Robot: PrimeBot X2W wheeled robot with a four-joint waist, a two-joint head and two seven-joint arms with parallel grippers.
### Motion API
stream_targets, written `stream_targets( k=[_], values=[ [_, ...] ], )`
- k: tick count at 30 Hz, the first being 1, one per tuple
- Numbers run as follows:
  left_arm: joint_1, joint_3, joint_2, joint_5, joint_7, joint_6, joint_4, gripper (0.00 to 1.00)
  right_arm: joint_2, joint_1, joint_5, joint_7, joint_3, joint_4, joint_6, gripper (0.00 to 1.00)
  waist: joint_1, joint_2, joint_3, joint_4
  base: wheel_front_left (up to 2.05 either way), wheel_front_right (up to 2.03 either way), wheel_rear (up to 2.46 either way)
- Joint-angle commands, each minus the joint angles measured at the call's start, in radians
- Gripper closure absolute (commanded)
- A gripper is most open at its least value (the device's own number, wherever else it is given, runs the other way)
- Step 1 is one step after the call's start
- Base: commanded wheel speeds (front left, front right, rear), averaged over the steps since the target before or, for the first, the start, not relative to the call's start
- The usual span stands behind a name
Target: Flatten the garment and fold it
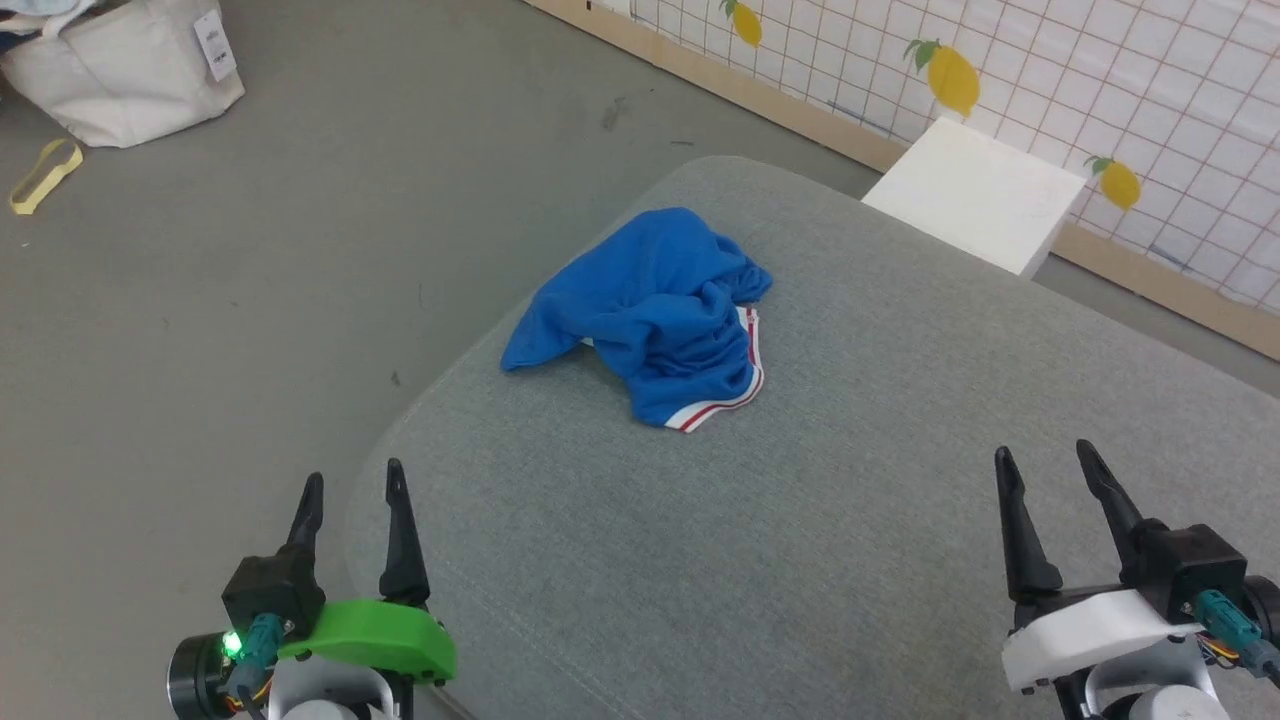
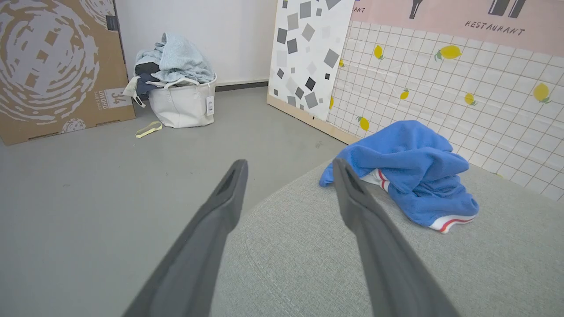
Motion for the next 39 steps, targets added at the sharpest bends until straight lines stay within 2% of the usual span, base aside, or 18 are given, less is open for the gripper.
stream_targets(
  k=[1, 8, 16, 21, 27, 33, 39],
  values=[
    [-0.001, 0.003, -0.001, 0.003, -0.004, 0.001, -0.006, 0.00, 0.000, -0.005, 0.009, -0.004, -0.003, 0.000, -0.001, 0.00, 0.0000, 0.0058, 0.013, -0.014, 0.00, 0.00, 0.00],
    [-0.072, 0.029, -0.005, -0.061, -0.004, -0.013, -0.008, 0.00, 0.000, -0.033, -0.002, 0.010, -0.009, -0.027, -0.001, 0.00, 0.0000, 0.0058, 0.086, -0.081, 0.00, 0.00, 0.00],
    [-0.325, 0.081, 0.035, -0.153, 0.102, -0.042, 0.030, 0.00, 0.000, -0.123, -0.054, 0.048, 0.003, -0.102, -0.001, 0.00, 0.0000, 0.0058, 0.280, -0.240, 0.00, 0.00, 0.00],
    [-0.480, 0.137, 0.091, -0.260, 0.292, -0.054, 0.080, 0.00, 0.000, -0.185, -0.060, 0.047, 0.010, -0.122, -0.001, 0.00, 0.0000, 0.0058, 0.401, -0.362, 0.00, 0.00, 0.00],
    [-0.586, 0.175, 0.171, -0.344, 0.568, -0.023, 0.114, 0.00, 0.000, -0.238, -0.033, 0.014, 0.020, -0.095, -0.001, 0.00, 0.0000, 0.0058, 0.499, -0.499, 0.00, 0.00, 0.00],
    [-0.582, 0.222, 0.264, -0.409, 0.850, 0.047, 0.110, 0.00, 0.000, -0.270, 0.010, -0.028, 0.025, -0.038, -0.001, 0.00, 0.0000, 0.0058, 0.546, -0.614, 0.00, 0.00, 0.00],
    [-0.472, 0.221, 0.329, -0.422, 1.111, 0.128, 0.082, 0.00, 0.000, -0.274, 0.038, -0.055, 0.022, 0.012, -0.001, 0.00, 0.0000, 0.0058, 0.542, -0.672, 0.00, 0.00, 0.00]
  ],
)
